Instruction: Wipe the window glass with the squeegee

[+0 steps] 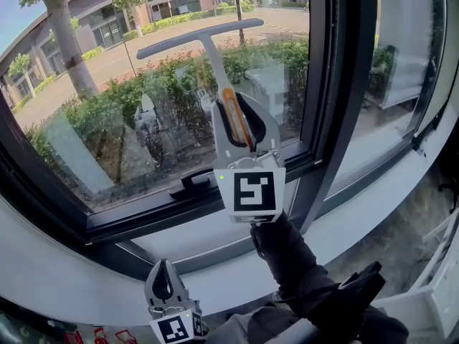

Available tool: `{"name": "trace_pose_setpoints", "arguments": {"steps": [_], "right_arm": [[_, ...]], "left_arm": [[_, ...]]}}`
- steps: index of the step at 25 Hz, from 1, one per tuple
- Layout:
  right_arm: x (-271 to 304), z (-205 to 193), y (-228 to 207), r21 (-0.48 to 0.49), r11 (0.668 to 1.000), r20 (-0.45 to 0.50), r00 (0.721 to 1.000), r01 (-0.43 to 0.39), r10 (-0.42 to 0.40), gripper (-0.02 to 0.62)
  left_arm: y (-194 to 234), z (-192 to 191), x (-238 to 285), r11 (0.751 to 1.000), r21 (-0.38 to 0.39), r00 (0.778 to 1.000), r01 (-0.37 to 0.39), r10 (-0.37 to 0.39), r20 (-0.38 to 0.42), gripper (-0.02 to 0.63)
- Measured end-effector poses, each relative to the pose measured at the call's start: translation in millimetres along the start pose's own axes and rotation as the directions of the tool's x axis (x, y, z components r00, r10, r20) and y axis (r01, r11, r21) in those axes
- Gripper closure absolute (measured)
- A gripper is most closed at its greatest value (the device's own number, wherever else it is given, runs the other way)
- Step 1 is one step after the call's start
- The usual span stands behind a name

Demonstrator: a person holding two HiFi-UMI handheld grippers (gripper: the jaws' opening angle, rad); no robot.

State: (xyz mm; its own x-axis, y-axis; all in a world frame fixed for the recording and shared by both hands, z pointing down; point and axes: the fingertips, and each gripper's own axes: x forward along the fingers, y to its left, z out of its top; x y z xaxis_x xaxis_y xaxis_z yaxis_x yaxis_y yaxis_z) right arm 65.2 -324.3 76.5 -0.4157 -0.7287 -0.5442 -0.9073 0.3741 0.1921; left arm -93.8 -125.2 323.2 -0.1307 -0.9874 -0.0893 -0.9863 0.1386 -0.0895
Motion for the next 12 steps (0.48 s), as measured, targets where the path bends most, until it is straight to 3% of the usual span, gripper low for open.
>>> {"name": "trace_pose_setpoints", "arguments": {"steps": [12], "right_arm": [[-14.6,-15.5,3.9,0.007,1.000,-0.029,1.000,-0.007,0.007,0.465]], "left_arm": [[-4.9,-3.2,-5.8,1.000,0.009,1.000,0.009,-0.009,-0.015,0.606]]}}
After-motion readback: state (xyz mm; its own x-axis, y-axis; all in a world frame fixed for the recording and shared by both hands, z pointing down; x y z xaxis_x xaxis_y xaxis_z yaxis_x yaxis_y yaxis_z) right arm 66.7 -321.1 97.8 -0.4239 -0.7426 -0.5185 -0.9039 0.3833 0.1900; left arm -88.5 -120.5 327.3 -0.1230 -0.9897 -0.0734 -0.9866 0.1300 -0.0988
